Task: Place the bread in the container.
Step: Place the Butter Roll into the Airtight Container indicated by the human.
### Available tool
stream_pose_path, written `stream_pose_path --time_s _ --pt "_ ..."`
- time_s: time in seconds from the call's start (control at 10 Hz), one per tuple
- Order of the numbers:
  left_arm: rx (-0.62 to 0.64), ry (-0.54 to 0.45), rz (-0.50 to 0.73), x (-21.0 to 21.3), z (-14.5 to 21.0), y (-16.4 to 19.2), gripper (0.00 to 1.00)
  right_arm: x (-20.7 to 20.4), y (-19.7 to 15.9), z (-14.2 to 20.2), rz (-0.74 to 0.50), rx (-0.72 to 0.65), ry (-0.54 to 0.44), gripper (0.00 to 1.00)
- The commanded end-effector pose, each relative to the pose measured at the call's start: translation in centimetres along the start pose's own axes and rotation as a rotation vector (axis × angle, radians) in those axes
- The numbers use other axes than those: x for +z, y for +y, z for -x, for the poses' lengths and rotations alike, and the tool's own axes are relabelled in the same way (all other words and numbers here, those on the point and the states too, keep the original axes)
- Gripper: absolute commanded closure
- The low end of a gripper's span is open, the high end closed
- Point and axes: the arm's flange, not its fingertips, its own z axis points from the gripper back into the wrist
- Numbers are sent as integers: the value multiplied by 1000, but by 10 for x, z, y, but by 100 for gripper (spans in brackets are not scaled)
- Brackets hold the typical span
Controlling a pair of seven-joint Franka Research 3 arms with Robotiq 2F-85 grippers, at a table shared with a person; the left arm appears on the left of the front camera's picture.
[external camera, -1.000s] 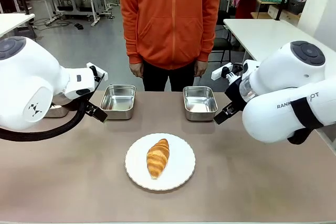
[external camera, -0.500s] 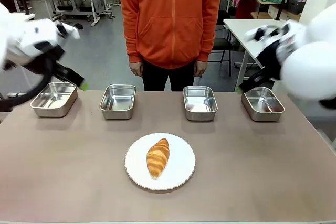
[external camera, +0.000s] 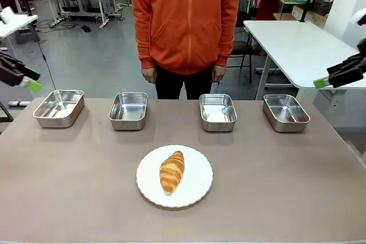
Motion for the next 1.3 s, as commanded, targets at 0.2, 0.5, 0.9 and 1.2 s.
stream_pose_path --time_s 0.2,0.5,0.9,1.2 --pt "0 0 0 0 0 0 0 -4 10 -9 35 -25 50 0" --pt "25 17 -9 -6 4 2 0 -7 8 -7 27 2 46 0" --pt "29 -142 -87 36 7 46 0 5 -50 -21 24 -26 1 0" --pt "28 -227 -128 55 14 55 0 23 -73 -13 15 -50 -40 0"
